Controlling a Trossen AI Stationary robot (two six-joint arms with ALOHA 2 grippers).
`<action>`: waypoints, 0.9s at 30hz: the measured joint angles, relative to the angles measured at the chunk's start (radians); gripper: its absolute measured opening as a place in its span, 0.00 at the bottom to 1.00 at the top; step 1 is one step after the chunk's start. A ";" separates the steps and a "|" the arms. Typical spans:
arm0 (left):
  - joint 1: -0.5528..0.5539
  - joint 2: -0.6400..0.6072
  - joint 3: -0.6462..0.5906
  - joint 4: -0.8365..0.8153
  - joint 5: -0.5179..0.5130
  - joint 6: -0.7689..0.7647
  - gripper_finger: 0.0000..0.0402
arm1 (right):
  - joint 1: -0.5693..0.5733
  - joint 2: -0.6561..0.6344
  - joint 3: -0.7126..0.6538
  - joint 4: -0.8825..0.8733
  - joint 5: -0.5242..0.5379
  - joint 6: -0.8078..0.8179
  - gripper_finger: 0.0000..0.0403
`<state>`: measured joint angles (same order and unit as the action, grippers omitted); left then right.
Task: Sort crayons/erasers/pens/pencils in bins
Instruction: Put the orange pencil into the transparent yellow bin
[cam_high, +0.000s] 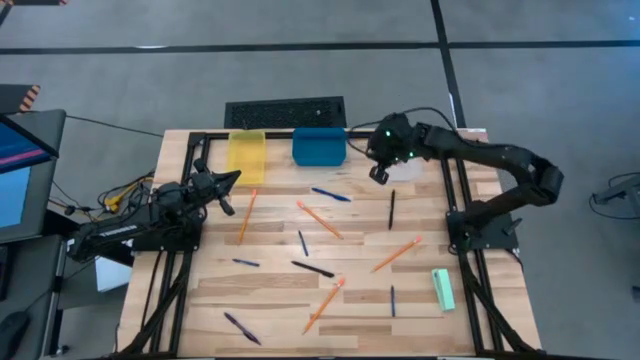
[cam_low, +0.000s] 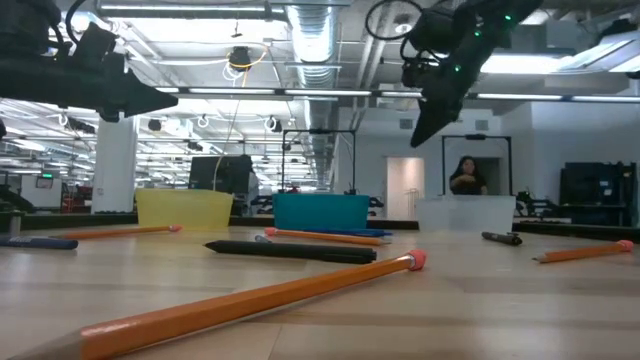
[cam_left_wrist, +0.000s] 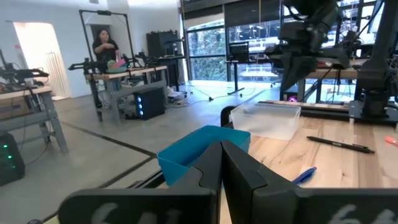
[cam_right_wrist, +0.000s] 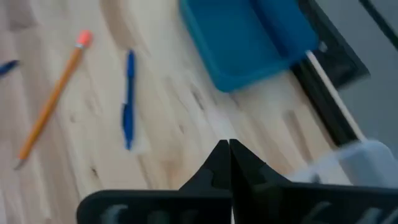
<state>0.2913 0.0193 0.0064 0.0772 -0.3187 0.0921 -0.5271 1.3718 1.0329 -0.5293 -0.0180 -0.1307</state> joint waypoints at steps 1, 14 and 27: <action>0.000 0.000 0.000 0.000 0.000 0.000 0.00 | 0.012 -0.016 -0.037 0.051 -0.010 0.002 0.01; -0.003 0.199 0.119 -0.042 0.047 -0.077 0.00 | 0.120 -0.155 -0.378 0.681 -0.036 0.054 0.01; -0.068 0.556 0.337 -0.234 0.045 -0.227 0.00 | 0.069 -0.161 -0.570 1.183 -0.143 -0.009 0.01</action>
<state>0.2235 0.5753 0.3438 -0.1564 -0.2740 -0.1344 -0.4585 1.2106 0.4626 0.6541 -0.1607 -0.1400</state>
